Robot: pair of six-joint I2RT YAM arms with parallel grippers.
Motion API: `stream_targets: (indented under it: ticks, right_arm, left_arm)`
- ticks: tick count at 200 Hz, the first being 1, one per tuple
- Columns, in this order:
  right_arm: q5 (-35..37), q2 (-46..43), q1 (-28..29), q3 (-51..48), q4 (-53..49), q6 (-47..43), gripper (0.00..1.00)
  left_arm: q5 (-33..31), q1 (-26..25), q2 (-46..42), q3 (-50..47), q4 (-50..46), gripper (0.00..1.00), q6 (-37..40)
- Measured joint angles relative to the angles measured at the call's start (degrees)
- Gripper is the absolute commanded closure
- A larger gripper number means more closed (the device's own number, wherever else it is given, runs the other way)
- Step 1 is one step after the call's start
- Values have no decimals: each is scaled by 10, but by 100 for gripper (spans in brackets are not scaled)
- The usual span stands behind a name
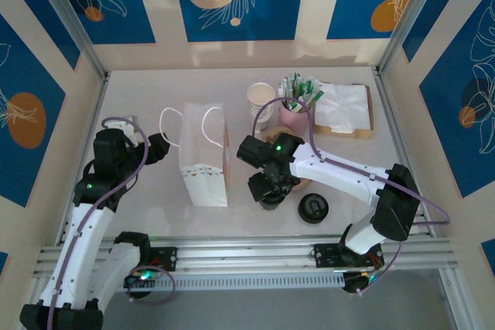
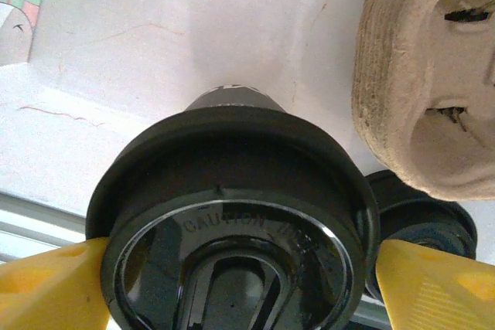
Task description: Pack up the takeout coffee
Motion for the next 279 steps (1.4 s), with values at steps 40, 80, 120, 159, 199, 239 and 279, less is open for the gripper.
stream_targets:
  ticks: [40,80,120,159,199,239,279]
  right_arm:
    - [0,-2,0,-1,2,3,27]
    - [0,-4,3,-1,1,5,24]
    - [0,-5,9,-1,1,11,32]
    - [5,10,16,4,-10,25,25]
    - [6,20,17,5,-12,34,30]
    - [-5,20,7,5,-9,48,24]
    - [-26,15,-6,5,-2,63,3]
  left_arm:
    - [0,0,2,0,0,20,0]
    - [0,0,4,0,0,20,0]
    - [0,0,4,0,0,20,0]
    - [0,0,4,0,0,20,-2]
    - [0,0,4,0,0,20,-2]
    - [0,0,4,0,0,20,-2]
    - [0,0,4,0,0,20,-2]
